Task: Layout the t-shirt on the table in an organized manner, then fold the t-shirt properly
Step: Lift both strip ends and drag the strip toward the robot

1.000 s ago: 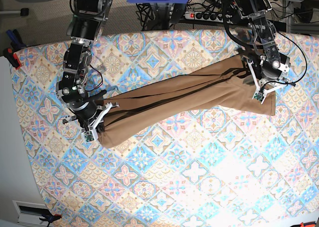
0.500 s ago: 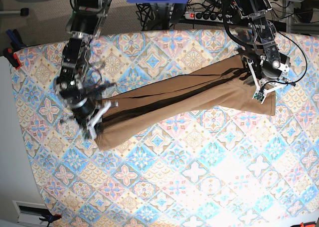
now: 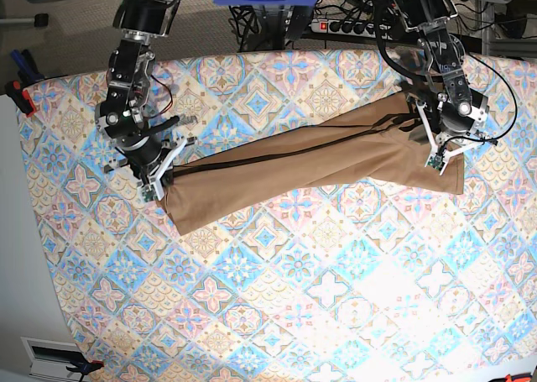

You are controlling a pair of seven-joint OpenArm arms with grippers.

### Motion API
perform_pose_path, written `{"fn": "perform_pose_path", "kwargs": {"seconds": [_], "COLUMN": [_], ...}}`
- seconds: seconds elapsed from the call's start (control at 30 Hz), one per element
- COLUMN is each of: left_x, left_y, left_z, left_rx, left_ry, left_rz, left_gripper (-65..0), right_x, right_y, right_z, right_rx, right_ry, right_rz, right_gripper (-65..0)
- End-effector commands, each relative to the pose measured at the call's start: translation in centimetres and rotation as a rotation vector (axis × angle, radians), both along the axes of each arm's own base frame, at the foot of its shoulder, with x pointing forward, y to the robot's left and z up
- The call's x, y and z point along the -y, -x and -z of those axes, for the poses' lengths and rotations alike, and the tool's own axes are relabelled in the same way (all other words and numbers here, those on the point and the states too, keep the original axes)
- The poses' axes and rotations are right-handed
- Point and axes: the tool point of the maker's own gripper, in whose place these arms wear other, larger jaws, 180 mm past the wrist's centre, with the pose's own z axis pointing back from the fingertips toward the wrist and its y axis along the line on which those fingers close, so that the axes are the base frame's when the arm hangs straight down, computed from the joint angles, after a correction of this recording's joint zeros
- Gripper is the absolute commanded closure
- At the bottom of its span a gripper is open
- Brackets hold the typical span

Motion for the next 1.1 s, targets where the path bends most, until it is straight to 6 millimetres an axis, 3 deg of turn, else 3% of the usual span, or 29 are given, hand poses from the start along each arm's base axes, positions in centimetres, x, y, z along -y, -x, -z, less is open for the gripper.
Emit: {"fn": "perform_pose_path", "kwargs": {"seconds": [0.0,0.4,0.53,0.77,1.07], "left_x": [-0.5,-0.5,-0.5,-0.5,-0.3], "left_y": [-0.5,0.0,0.0,0.1,2.5], "left_z": [-0.8,-0.6,-0.6,-0.5,1.0], "left_rx": [0.024,0.015,0.014,0.012,-0.054], "left_ry": [-0.020,-0.019,-0.020,-0.020,-0.017], "left_rz": [-0.004,-0.005,-0.006,-0.006,0.003], "left_gripper": [0.0,0.0,0.0,0.0,0.0], "right_x": [0.0,-0.1,0.4,4.2,4.2], "right_y": [-0.3,2.1,2.2,2.8,2.8], "right_z": [-0.8,2.4,2.4,2.3,2.3], "right_rx": [0.032,-0.065,-0.068,-0.061,-0.061], "right_ry": [-0.006,-0.021,-0.021,-0.029,-0.029], "right_rz": [-0.001,0.004,0.019,0.153,0.154], "right_gripper": [0.0,0.0,0.0,0.0,0.0]}}
